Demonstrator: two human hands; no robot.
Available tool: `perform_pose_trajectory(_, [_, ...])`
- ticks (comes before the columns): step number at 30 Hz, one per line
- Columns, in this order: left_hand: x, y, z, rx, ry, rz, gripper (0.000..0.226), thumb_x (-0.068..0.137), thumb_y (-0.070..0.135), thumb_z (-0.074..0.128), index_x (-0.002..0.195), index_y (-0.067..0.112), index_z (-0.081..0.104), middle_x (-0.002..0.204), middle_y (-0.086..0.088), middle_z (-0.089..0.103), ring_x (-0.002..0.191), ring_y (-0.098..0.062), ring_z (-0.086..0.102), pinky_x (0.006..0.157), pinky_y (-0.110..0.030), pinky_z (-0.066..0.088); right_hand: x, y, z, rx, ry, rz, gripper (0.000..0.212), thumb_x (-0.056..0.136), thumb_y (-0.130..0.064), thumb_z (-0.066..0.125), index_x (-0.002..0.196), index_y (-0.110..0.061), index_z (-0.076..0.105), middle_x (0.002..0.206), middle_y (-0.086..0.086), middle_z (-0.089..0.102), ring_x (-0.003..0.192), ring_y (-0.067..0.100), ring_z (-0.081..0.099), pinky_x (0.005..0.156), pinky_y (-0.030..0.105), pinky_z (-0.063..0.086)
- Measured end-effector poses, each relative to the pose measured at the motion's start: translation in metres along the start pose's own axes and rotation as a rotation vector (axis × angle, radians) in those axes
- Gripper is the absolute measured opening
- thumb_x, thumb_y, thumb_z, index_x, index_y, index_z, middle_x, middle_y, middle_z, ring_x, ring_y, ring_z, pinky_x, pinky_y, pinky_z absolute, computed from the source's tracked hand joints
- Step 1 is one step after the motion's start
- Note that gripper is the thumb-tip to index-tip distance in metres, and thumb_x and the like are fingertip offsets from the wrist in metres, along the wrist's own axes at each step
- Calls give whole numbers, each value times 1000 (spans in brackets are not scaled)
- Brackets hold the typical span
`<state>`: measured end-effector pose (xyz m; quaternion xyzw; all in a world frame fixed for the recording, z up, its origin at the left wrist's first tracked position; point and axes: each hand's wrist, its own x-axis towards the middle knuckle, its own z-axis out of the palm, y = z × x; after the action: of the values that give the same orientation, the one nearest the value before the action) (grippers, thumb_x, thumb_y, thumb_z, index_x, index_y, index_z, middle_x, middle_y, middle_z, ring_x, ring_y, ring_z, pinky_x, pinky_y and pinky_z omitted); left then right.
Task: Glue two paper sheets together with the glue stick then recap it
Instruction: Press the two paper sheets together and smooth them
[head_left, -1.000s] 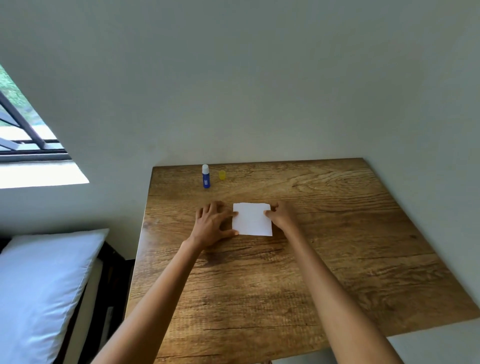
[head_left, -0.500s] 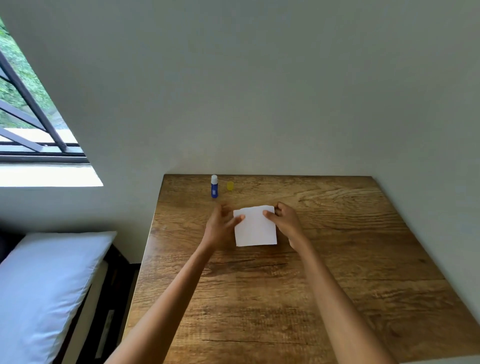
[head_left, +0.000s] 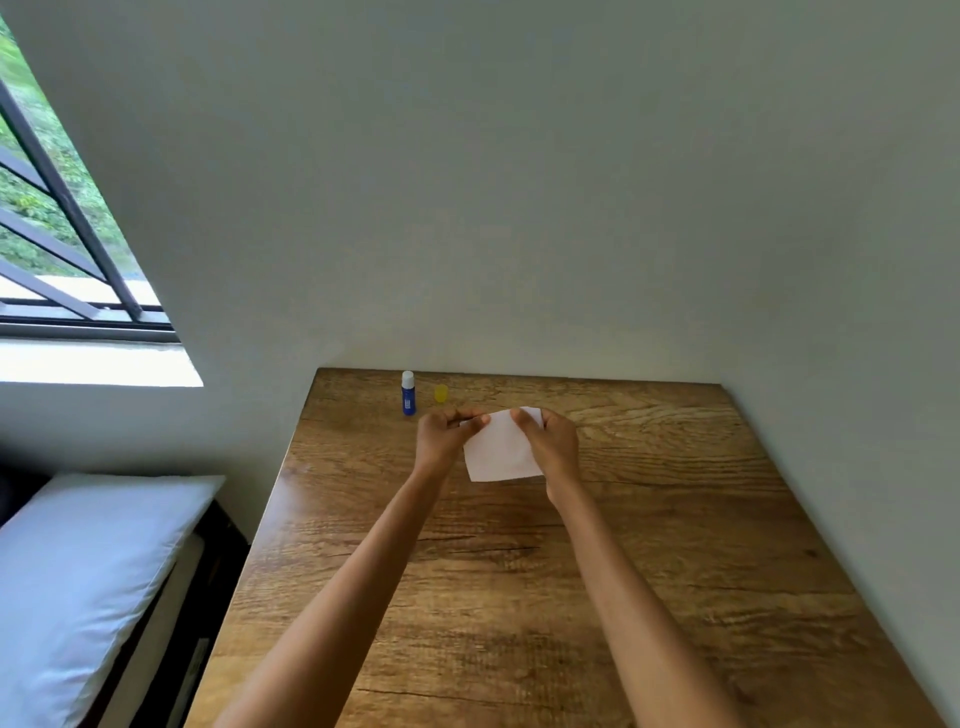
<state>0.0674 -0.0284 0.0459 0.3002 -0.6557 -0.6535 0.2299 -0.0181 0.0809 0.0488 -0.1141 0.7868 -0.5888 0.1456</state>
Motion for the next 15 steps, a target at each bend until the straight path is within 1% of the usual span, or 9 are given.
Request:
perform_pose_trajectory(2, [1,2,5,-11,34,-24,4,80,16,69,78,19,67,83,2,68,76,-9,63,62,-17,49,4,1,-8,38,-41,15,29,87,-41,57,71,-17,57,72,1,57,65,16,54,54,28,41])
perform_pose_trajectory(3, [2,3,8,-7,42,-30,5,80,16,70,78,19,67,83,3,67,76,-8,62,62,-16,48,5,0,-13,56,-70,37,32,89,-43,54,70,-18,56,73,3,57,67,19,55,57,30,43])
perform_pose_trajectory(5, [3,5,13,6,51,-33,4,80,17,70,81,19,67,85,5,66,78,-7,61,63,-16,47,7,-1,-24,95,-142,73,29,91,-46,50,75,-22,57,78,3,60,72,22,59,61,32,48])
perform_pose_trajectory(6, [3,6,15,9,65,-38,4,80,17,70,83,18,67,86,4,66,79,-7,61,64,-17,48,9,-2,-29,122,-182,70,29,91,-46,49,80,-21,59,80,4,62,73,22,61,61,32,49])
perform_pose_trajectory(8, [4,8,17,16,100,-38,3,81,18,69,83,18,67,87,3,65,79,-7,60,63,-16,46,12,-3,-39,148,-241,20,33,90,-45,50,90,-16,65,84,4,67,76,21,64,60,28,51])
perform_pose_trajectory(9, [5,11,19,39,106,-23,3,81,18,69,83,18,67,88,2,65,79,-8,60,62,-15,44,14,-5,-44,134,-258,-14,30,90,-42,53,92,-15,66,84,3,68,78,20,65,60,25,51])
perform_pose_trajectory(12, [9,21,23,191,98,77,11,83,18,67,92,12,69,96,-2,69,84,-10,61,64,-14,43,19,-13,-56,74,-269,-98,13,88,-30,61,86,-19,68,81,-4,69,79,14,66,57,15,50])
perform_pose_trajectory(14, [10,31,29,342,73,182,20,85,21,64,103,13,68,107,-3,69,90,-9,60,71,-15,46,22,-21,-61,27,-242,-144,13,85,-29,64,84,-18,69,79,-5,69,75,10,66,56,14,50])
perform_pose_trajectory(15, [11,39,33,421,57,237,24,86,25,63,107,16,67,111,-2,68,95,-9,60,78,-21,48,23,-25,-63,7,-229,-162,14,84,-31,65,82,-18,70,78,-5,70,74,10,65,58,15,51])
